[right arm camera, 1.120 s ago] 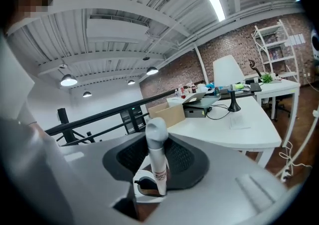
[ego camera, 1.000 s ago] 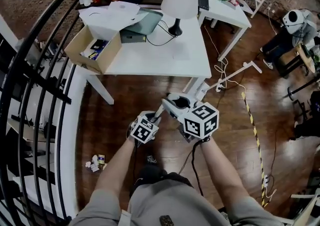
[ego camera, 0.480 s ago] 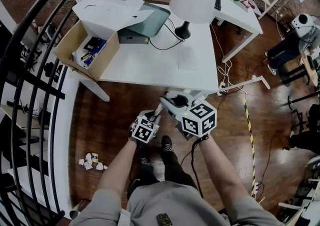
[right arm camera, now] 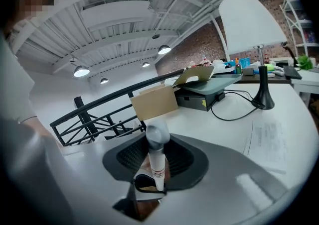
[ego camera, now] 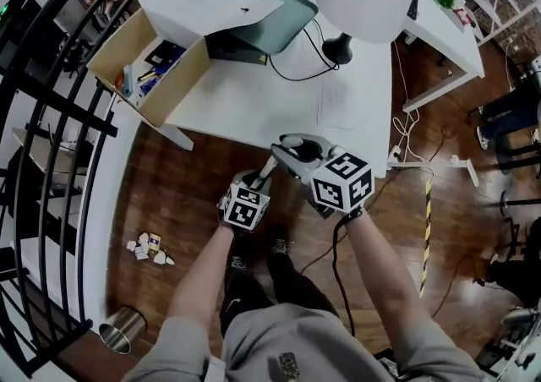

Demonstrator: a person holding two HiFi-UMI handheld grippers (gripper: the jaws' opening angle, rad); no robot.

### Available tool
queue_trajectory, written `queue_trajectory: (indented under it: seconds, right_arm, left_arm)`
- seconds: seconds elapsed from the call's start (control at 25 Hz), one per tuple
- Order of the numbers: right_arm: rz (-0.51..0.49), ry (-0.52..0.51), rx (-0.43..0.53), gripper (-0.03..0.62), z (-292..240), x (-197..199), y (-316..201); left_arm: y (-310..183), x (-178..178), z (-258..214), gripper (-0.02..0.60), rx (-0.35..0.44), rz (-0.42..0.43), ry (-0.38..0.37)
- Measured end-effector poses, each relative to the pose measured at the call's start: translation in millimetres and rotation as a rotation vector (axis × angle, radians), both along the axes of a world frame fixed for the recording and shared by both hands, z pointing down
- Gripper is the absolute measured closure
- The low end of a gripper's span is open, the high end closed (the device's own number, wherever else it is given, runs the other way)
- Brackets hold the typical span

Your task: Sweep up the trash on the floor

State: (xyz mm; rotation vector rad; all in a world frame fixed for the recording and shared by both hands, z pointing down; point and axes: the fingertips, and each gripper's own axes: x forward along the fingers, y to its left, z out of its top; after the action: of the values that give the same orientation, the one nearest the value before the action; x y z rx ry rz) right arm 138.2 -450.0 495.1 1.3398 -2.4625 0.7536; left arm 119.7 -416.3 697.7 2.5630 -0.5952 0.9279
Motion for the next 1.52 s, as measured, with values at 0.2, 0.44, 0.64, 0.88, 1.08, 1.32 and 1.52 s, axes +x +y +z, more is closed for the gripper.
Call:
queue_trajectory:
  seconds: [0.2,0.44,0.64,0.88,1.08,1.32,1.52]
  right_arm:
    - [-0.029,-0.016,-0.024,0.494,11,12,-15]
    - [-0.035,-0.025,-0.044,0.493,17,19,-23]
    - [-0.018,-0.056,0.003,0.383,4,23,-22]
    - [0.038,-0.036,0.038,0.358,-7,35,-6]
    - [0.206,0.019,0.102,0.338,-26,66,12]
    - [0.220,0.015,0.202,0.445,-77,19,47]
    - [0.065,-0.073,0.209,0.594,-99,-85,80]
  left_arm:
    - [-9,-9,6,0.376,-0.066,-0.107,0.036]
    - [6,-39,-5,0.367,-0.104,-0.206,0.040]
    - [28,-71,-28,0.389,-0.090,-0.295,0.043]
    - [53,-127,-47,0.416,-0.071,-0.399,0.029]
    - [74,-169,-70,0.433,-0.050,-0.472,0.064]
    - [96,-250,-125,0.548,0.051,-0.646,0.119]
    - [128,-313,-189,0.574,0.176,-0.737,0.176]
